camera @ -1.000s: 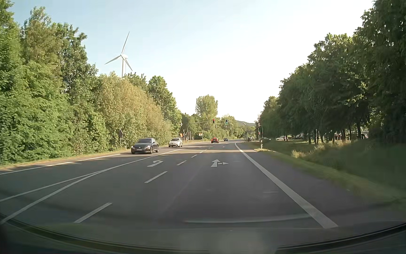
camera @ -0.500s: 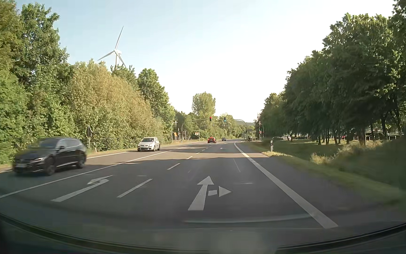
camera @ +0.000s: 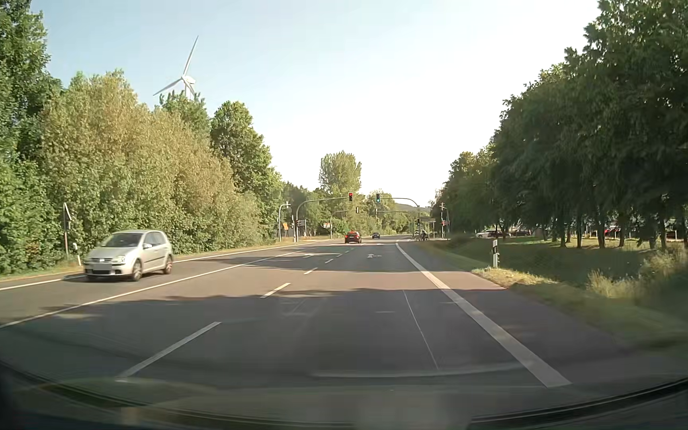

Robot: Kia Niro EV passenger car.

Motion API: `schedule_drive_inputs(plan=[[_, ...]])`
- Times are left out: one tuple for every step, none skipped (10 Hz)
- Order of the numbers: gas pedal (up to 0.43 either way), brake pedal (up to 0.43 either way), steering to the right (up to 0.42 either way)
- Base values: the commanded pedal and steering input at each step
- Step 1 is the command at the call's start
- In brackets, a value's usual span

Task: Follow the waypoints while adhering to traffic rules and regulations

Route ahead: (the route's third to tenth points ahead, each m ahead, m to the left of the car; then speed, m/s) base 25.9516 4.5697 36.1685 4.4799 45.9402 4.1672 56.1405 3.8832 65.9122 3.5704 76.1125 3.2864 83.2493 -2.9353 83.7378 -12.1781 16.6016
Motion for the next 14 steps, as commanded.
schedule_drive_inputs(plan=[[0.15, 0.006, 0.005], [0.138, 0.006, 0.003], [0.138, 0.006, 0.003], [0.087, 0.006, 0.002], [0.059, 0.006, 0.001], [0.059, 0.006, 0.001], [0.047, 0.006, 0.001], [0.028, 0.006, 0.003], [0.008, 0.006, 0.004], [0.0, 0.006, 0.004], [0.0, 0.006, 0.004], [0.0, 0.006, 0.004], [0.0, 0.006, 0.004], [0.0, 0.018, 0.004]])
